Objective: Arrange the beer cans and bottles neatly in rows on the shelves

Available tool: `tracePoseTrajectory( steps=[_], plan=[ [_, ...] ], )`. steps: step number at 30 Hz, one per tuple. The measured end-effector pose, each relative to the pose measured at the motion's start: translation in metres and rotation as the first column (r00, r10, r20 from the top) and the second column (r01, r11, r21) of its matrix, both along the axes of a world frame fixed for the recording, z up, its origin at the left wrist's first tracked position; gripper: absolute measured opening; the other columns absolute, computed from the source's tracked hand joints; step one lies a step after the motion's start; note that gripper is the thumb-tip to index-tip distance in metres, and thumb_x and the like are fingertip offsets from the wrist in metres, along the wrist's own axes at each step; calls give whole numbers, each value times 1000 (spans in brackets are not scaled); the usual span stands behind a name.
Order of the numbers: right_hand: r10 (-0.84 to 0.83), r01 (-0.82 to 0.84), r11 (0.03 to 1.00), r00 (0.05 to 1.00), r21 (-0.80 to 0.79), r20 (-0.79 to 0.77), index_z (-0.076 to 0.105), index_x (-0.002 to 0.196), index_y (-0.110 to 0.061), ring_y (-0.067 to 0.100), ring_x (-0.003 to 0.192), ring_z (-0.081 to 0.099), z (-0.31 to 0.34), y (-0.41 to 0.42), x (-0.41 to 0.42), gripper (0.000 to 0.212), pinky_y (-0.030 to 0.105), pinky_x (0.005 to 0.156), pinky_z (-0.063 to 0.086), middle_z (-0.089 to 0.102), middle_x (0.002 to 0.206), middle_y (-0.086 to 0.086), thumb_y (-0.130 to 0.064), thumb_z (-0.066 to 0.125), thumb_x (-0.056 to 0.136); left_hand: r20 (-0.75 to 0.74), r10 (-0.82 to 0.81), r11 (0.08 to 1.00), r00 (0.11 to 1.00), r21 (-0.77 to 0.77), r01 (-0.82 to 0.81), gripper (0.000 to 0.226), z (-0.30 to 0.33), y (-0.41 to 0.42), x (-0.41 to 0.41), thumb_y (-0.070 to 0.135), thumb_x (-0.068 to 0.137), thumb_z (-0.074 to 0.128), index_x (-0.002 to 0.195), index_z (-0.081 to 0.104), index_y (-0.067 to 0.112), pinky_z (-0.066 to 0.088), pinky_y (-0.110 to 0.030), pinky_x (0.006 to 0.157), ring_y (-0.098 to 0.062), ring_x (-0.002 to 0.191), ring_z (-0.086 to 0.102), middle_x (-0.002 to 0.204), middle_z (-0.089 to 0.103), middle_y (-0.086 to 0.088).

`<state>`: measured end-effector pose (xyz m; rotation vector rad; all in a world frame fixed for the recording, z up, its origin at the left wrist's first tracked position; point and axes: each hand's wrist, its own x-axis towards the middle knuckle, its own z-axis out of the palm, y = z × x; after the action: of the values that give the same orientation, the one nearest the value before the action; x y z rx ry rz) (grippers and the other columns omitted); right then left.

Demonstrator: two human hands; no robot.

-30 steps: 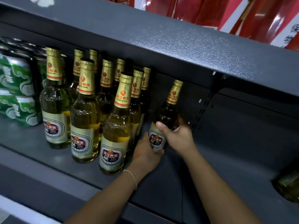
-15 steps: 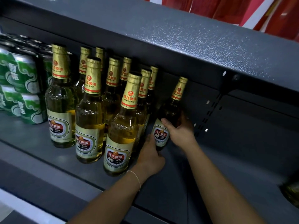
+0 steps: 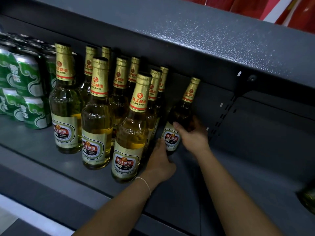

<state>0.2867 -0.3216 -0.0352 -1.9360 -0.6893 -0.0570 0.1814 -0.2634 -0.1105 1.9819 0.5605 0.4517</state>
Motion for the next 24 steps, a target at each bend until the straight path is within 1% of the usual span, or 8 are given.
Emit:
tracePoseTrajectory(
  steps=[4, 8, 11, 14, 17, 19, 22, 24],
  plan=[
    [18, -17, 999, 1000, 28, -20, 60, 124, -23, 13, 105, 64, -2, 1, 2, 52, 28, 90, 52, 65, 108, -10, -39, 80, 79, -14, -9, 1000, 1000, 8, 9, 88, 3, 0, -1, 6, 85, 56, 155, 4, 13, 6, -21, 117, -15, 149, 4, 163, 6, -4],
    [-4, 4, 1000, 1000, 11, 3, 60, 122, -24, 14, 106, 64, -3, 2, 2, 52, 31, 93, 52, 67, 114, -6, -43, 79, 78, -31, -20, 1000, 999, 21, 21, 87, 5, 2, -3, 7, 85, 57, 155, 5, 12, 6, -23, 119, -16, 149, 5, 163, 7, -5],
    [-14, 14, 1000, 1000, -1, 21, 60, 124, -22, 11, 103, 61, 0, 0, -2, 51, 26, 90, 49, 64, 109, -9, -41, 78, 80, -36, -27, 999, 999, 22, 28, 86, 8, 2, -4, 6, 85, 57, 155, 6, 10, 4, -19, 115, -16, 149, 4, 162, 7, -6],
    [3, -3, 1000, 1000, -1, 18, 60, 125, -21, 10, 101, 59, 2, -1, -4, 49, 22, 85, 46, 62, 108, -9, -38, 77, 82, -29, -31, 999, 999, 34, 32, 86, 8, 2, -6, 5, 85, 57, 154, 7, 9, 5, -20, 117, -16, 149, 5, 162, 8, -7],
    [29, -27, 998, 999, -54, 27, 53, 132, -21, 14, 106, 60, -2, -7, -4, 59, 32, 92, 52, 64, 120, -2, -40, 77, 82, -37, -12, 997, 999, 82, 15, 81, 9, -1, -8, 6, 86, 56, 154, 10, 7, 4, -19, 115, -18, 149, 7, 162, 11, -9],
    [65, -65, 996, 998, -67, 4, 48, 137, -22, 13, 106, 63, -10, -16, -7, 67, 36, 94, 54, 65, 119, -4, -42, 78, 80, -53, 21, 989, 998, 147, -13, 75, 11, -6, -11, 9, 87, 54, 152, 17, 5, 7, -20, 116, -20, 148, 13, 160, 17, -10],
    [55, -55, 998, 997, 4, -49, 43, 143, -17, 12, 112, 64, -20, -33, -12, 75, 27, 95, 54, 66, 123, 0, -44, 76, 81, 3, 43, 970, 999, 238, -43, 65, 16, -14, -16, 11, 83, 55, 145, 35, 7, 26, -24, 113, -23, 137, 35, 147, 39, -11],
    [13, -13, 999, 1000, 31, -26, 44, 144, -11, 11, 110, 65, -18, -50, -16, 65, 13, 89, 52, 66, 124, 6, -35, 69, 89, 55, 23, 961, 998, 273, -37, 64, 23, -18, -18, 10, 82, 57, 143, 39, 10, 32, -24, 108, -24, 131, 43, 141, 46, -10]
  ],
)
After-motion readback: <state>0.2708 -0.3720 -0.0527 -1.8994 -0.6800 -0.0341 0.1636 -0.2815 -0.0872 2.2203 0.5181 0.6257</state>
